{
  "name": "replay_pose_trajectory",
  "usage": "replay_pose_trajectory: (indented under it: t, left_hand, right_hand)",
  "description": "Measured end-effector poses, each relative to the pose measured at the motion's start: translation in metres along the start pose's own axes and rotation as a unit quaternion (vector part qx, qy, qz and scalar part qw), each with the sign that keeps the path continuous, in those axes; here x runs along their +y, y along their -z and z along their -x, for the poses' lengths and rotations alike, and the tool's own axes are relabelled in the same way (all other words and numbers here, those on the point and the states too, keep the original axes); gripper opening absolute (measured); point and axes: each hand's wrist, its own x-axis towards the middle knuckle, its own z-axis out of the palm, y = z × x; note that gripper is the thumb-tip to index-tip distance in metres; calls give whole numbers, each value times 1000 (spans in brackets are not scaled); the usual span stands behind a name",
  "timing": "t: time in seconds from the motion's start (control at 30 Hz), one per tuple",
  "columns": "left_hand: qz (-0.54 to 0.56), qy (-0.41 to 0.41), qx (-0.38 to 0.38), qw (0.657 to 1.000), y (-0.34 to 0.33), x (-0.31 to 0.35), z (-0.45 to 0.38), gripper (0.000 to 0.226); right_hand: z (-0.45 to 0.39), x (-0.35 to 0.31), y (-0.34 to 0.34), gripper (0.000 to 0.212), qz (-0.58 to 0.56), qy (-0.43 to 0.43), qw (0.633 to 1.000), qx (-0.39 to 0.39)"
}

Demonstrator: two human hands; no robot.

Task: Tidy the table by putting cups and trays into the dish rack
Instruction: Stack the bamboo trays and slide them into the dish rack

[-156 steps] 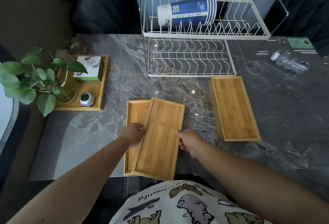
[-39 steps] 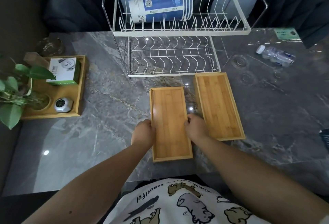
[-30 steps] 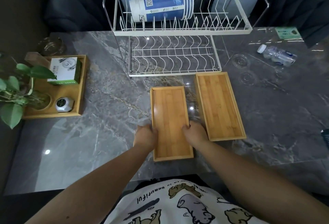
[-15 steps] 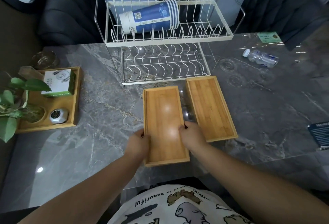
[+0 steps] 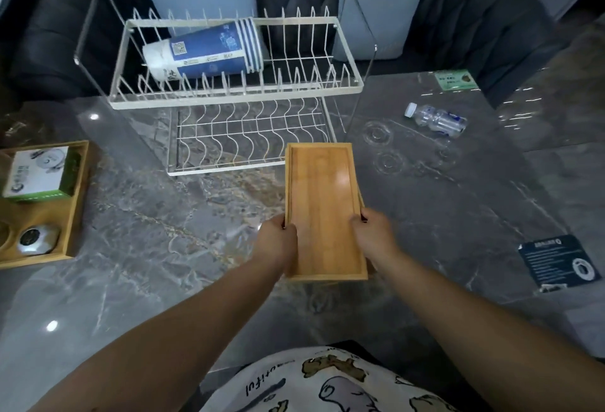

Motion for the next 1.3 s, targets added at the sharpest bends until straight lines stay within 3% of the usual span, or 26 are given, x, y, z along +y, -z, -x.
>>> replay_pose_trajectory:
  t: [0.47,0.73,0.93,1.1,1.3]
  left_hand:
    - [-22,28,53,998,-66,1,4,34]
    - [-15,37,52,998,-70,-2,11,33]
    - [157,81,-34,984,-64,-21,15,37]
    - [242,65,-90,964,-71,-44,21,62]
    - [297,68,-95,948,-78,-50,22,52]
  right_hand:
    - [-47,44,23,28,56,25,995,-77]
    - [-45,51,20,26,85,37,994,-61]
    - [-31,55,30,30,-64,-23,989,-131]
    - [-6,75,24,38,-168,-78,965,-185]
    - [-3,82,13,35,-232,-137,944,-192]
